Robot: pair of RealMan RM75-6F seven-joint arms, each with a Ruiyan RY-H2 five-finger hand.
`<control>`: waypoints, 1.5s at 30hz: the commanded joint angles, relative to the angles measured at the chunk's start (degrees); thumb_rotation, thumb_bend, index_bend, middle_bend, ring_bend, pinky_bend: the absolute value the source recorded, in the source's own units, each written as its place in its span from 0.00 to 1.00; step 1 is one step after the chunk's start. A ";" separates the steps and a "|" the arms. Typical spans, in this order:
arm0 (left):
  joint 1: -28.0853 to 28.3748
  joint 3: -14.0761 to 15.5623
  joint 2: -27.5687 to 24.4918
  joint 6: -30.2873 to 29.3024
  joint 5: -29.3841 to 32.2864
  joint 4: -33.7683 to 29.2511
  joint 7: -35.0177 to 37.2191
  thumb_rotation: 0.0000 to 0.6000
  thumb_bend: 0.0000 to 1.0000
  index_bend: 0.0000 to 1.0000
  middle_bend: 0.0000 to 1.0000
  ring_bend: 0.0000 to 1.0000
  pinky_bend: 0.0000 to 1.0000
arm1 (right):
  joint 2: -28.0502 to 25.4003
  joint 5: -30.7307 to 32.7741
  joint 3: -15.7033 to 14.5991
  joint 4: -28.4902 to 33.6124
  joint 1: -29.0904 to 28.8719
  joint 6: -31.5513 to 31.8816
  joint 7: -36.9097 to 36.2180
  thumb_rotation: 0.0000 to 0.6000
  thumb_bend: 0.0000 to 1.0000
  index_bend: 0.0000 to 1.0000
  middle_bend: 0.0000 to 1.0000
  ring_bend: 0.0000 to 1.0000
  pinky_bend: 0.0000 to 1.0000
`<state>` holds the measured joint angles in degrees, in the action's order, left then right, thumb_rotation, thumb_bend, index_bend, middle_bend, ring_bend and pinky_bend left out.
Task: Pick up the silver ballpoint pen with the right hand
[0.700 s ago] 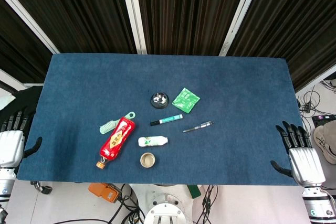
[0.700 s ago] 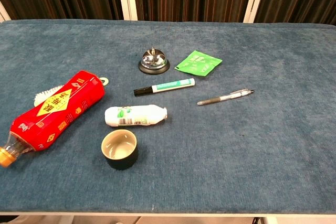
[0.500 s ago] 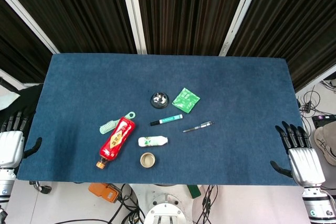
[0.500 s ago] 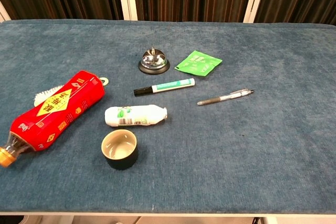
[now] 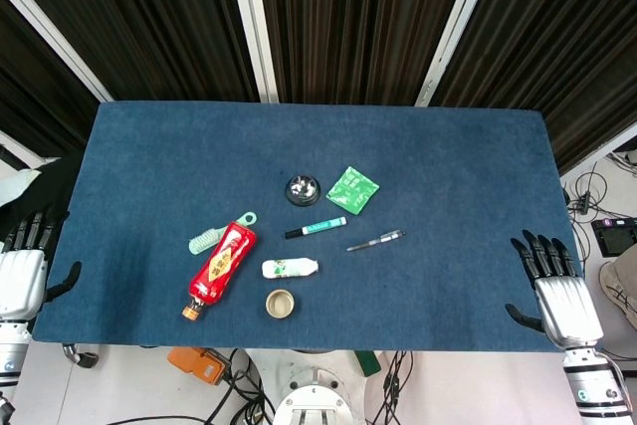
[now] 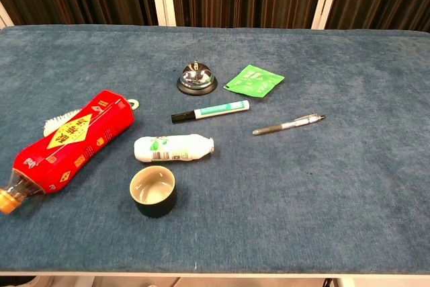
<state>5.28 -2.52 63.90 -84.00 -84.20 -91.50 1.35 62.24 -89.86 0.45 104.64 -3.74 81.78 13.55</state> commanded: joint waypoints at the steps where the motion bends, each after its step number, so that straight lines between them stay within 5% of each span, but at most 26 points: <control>1: -0.06 -0.02 -0.07 0.02 0.09 -0.09 0.53 1.00 0.31 0.14 0.01 0.03 0.14 | 0.95 2.36 1.78 -1.19 -2.78 -3.68 -1.42 1.00 0.32 0.20 0.07 0.04 0.02; 10: -0.28 -0.09 -0.30 0.02 0.50 -0.36 1.00 1.00 0.31 0.14 0.01 0.03 0.14 | 3.60 9.57 7.90 -2.38 -16.20 -20.69 0.27 1.00 0.32 0.36 0.07 0.06 0.02; 21: -0.40 -0.22 -0.52 0.25 1.02 -0.52 1.30 1.00 0.31 0.14 0.01 0.03 0.14 | 14.32 16.28 10.86 -6.84 -28.01 -30.00 8.87 1.00 0.40 0.47 0.07 0.10 0.03; 45: -0.42 -0.51 -0.65 0.67 1.63 -0.40 1.96 1.00 0.31 0.14 0.01 0.03 0.14 | 27.22 26.35 8.44 -23.53 -37.37 -36.46 10.57 1.00 0.46 0.53 0.07 0.11 0.03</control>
<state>4.86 -3.03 63.25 -83.33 -82.57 -91.90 3.31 89.30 -63.62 9.01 81.25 -40.96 45.35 24.13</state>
